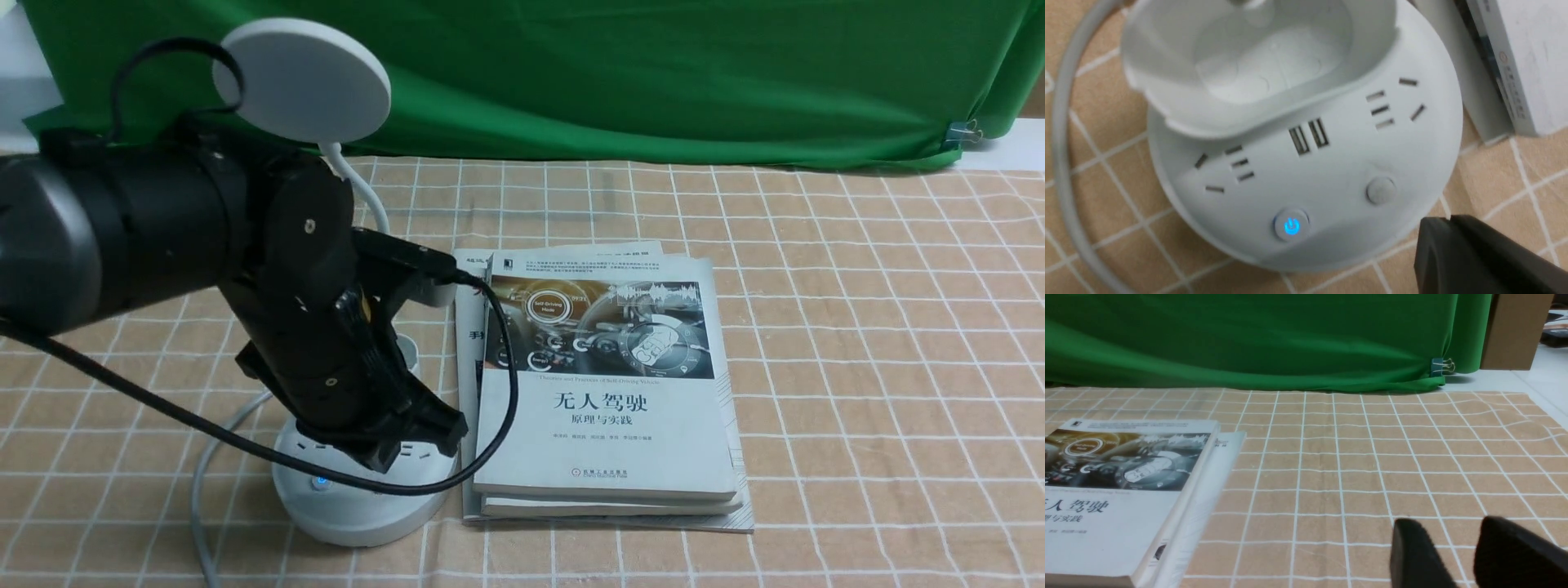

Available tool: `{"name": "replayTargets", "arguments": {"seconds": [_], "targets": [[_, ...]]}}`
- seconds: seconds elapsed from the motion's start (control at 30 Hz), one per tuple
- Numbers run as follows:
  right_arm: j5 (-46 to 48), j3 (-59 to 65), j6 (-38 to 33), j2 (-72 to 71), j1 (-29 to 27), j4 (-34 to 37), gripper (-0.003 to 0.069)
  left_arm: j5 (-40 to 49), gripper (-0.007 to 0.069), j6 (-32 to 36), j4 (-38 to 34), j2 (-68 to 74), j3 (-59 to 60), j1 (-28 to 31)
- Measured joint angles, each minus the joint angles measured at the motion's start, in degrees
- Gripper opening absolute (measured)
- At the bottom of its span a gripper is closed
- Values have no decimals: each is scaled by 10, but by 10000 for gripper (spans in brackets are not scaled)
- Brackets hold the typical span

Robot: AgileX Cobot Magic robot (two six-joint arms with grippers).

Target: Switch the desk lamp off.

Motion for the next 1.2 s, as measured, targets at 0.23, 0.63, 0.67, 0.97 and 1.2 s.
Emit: {"name": "replayTargets", "arguments": {"seconds": [0.23, 0.63, 0.67, 0.97, 1.2], "targets": [[0, 0, 0, 0, 0, 0, 242, -18, 6, -2, -14, -69, 56, 0], [0, 0, 0, 0, 0, 0, 242, -315, 6, 4, -42, -422, 339, 0], [0, 0, 0, 0, 0, 0, 242, -348, 6, -2, -47, -461, 366, 0], [0, 0, 0, 0, 0, 0, 242, -510, 6, -51, -53, -641, 531, 0], [0, 0, 0, 0, 0, 0, 242, -530, 6, -53, -49, -655, 587, 0]]}}
